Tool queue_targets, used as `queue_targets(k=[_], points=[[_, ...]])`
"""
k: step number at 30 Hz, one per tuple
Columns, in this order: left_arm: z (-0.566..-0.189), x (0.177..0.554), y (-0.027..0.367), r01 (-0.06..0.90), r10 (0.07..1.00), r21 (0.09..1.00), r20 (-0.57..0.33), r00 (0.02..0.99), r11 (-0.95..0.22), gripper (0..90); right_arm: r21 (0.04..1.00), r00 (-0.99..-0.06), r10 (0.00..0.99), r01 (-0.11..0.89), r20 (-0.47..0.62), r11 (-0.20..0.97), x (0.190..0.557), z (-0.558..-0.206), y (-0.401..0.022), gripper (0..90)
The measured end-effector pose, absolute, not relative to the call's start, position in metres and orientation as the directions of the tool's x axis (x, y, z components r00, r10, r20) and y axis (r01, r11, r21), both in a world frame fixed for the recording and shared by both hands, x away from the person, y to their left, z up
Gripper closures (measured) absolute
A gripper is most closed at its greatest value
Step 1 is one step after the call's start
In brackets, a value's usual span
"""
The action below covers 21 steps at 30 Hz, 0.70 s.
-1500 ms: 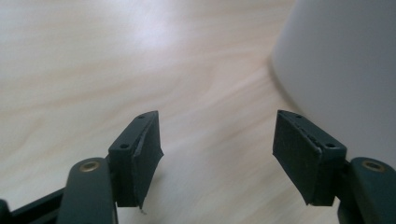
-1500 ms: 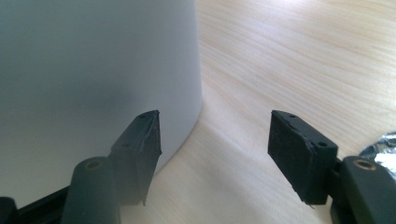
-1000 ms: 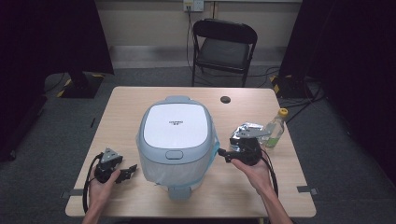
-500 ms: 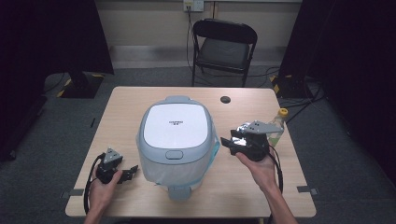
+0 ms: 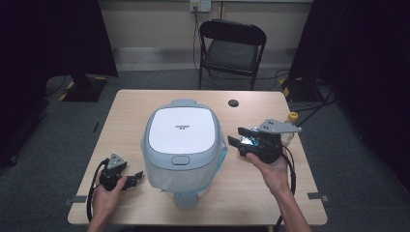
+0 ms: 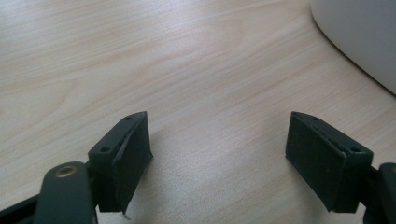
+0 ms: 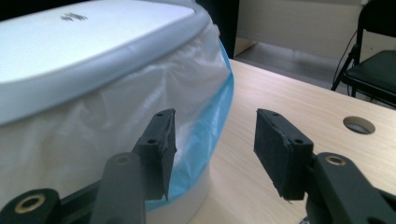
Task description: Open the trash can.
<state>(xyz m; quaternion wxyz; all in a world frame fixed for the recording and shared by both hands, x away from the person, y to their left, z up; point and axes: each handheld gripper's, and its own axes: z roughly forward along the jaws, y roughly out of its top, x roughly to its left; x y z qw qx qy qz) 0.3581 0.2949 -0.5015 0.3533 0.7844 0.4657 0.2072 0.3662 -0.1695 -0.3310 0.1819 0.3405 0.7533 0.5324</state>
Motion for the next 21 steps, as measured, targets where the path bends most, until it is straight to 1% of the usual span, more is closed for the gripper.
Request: queue_targets(k=[7, 14, 19, 21], points=[[-0.501, 0.358, 0.295, 0.584, 0.877, 0.747, -0.004, 0.480, -0.317, 21.6, 0.943, -0.721, 0.687, 0.281, 0.087, 0.176, 0.363, -0.312, -0.167, 51.4], [-0.501, 0.358, 0.295, 0.584, 0.877, 0.747, -0.004, 0.480, -0.317, 21.5, 0.966, -0.753, 0.655, 0.212, 0.065, 0.148, 0.359, -0.286, -0.159, 53.2], [-0.501, 0.358, 0.295, 0.584, 0.877, 0.747, -0.004, 0.480, -0.316, 21.5, 0.975, -0.800, 0.596, 0.179, 0.067, 0.131, 0.352, -0.271, -0.145, 55.9], [-0.501, 0.358, 0.295, 0.584, 0.877, 0.747, -0.004, 0.480, -0.316, 21.6, 0.976, -0.828, 0.557, 0.172, 0.069, 0.134, 0.348, -0.267, -0.137, 59.5]])
